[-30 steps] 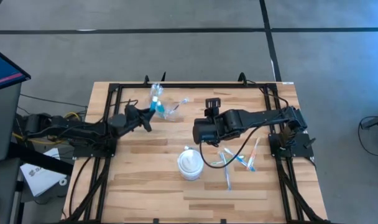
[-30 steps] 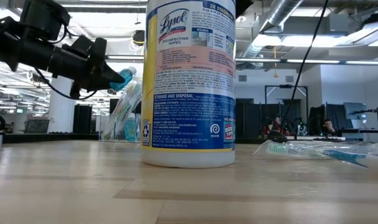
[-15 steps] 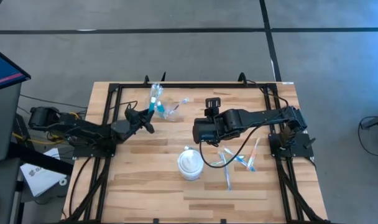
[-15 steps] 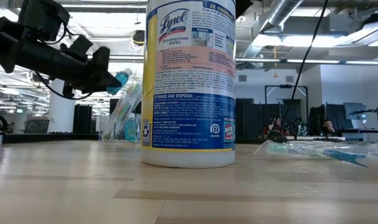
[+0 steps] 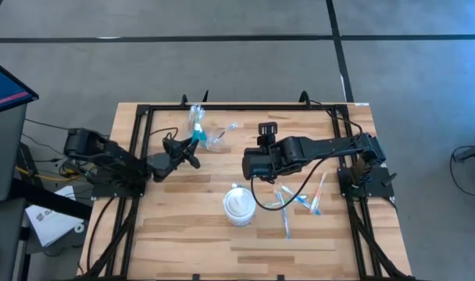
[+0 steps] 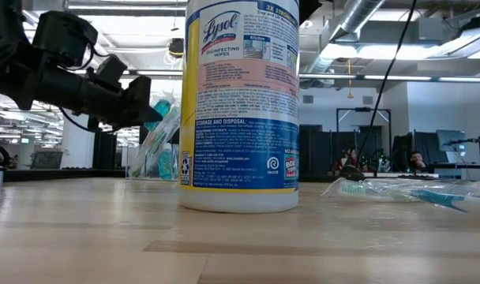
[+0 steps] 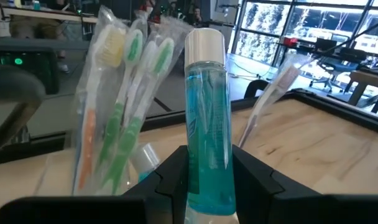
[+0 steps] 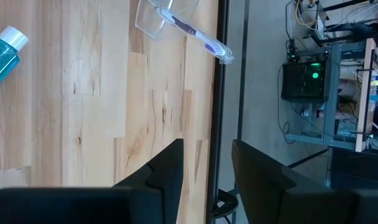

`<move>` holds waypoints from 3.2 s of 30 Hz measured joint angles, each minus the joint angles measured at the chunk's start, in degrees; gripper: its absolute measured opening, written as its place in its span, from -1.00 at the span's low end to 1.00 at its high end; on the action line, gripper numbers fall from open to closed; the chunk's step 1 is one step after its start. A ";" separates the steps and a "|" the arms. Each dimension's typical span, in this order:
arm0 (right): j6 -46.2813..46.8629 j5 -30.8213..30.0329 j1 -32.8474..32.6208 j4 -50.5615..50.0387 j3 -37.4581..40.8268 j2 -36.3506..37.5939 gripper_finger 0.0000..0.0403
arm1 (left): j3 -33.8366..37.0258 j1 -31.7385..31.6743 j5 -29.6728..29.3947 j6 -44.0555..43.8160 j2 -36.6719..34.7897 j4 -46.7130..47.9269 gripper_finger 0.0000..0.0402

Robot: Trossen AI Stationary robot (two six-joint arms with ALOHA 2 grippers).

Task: Pick & Place toothbrushing station
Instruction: Put the right blue mouthwash into the transparent organizer, then put the blue mouthwash into the transparent organizer

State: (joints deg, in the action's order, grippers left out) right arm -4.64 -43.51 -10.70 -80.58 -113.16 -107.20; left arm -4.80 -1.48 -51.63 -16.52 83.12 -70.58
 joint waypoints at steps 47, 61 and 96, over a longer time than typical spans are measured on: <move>0.15 0.09 -0.02 -1.29 0.00 0.00 -0.37 | -10.67 -8.28 0.03 2.85 20.53 -4.81 -0.53; 0.15 0.09 -0.02 -1.29 -0.01 -0.02 -0.37 | -10.60 -8.30 0.13 2.63 20.58 -4.57 -0.36; 4.51 0.15 0.33 -1.86 -0.02 0.23 -0.37 | -10.38 -1.80 0.38 10.54 4.02 -1.05 -0.35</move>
State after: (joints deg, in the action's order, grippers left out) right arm -0.13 -43.35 -10.37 -82.43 -113.19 -106.97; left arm -15.18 -3.27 -51.26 -5.98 87.15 -71.64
